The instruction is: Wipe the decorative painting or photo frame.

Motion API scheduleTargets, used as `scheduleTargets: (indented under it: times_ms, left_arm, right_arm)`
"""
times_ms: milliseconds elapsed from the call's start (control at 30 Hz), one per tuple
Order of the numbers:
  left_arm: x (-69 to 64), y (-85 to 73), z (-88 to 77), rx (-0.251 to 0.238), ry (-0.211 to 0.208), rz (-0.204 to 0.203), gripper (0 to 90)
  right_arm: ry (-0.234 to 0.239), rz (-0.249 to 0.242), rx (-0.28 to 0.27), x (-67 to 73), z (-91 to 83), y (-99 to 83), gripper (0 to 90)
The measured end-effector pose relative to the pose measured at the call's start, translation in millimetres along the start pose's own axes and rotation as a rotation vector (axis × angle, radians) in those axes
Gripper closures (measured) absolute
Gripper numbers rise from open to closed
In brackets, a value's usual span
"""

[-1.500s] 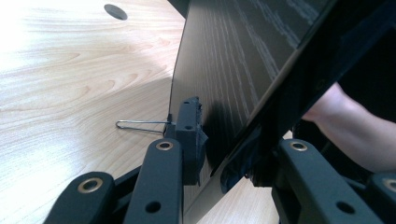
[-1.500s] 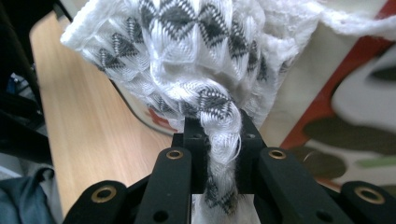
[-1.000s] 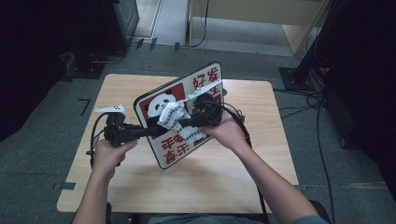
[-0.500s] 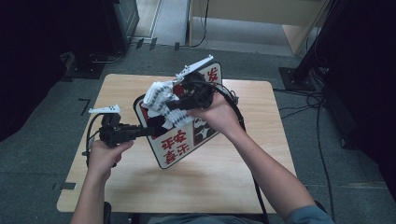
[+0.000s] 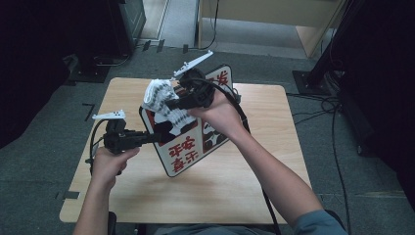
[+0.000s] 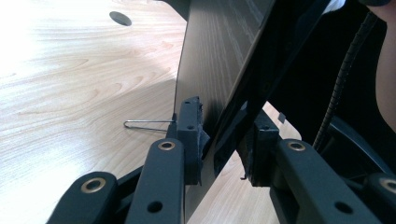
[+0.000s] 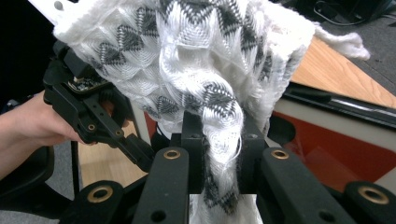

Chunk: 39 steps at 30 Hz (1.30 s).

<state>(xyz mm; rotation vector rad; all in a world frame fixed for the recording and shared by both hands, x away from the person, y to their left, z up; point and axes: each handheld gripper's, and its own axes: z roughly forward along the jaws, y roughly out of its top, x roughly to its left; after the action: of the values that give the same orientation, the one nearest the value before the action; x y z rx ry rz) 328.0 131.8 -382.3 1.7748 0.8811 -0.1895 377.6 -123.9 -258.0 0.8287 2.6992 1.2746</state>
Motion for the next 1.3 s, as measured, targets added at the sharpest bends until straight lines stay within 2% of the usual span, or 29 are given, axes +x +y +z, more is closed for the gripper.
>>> scheduleTargets:
  times_ms: [733, 867, 1300]
  left_arm:
    - [0.7, -0.6, 0.3, -0.002, -0.003, 0.000, 72.9]
    - [1.3, -0.4, -0.1, -0.001, -0.004, -0.004, 72.9]
    - [1.8, -0.5, -0.2, -0.001, -0.005, -0.002, 72.8]
  right_arm:
    - [0.008, -0.005, 0.052, -1.5, 16.2, -20.7, 79.4]
    - [0.011, 0.004, 0.056, -1.0, 18.7, -24.6, 79.4]
    - [0.023, -0.012, 0.061, -3.1, 25.7, -37.4, 79.1]
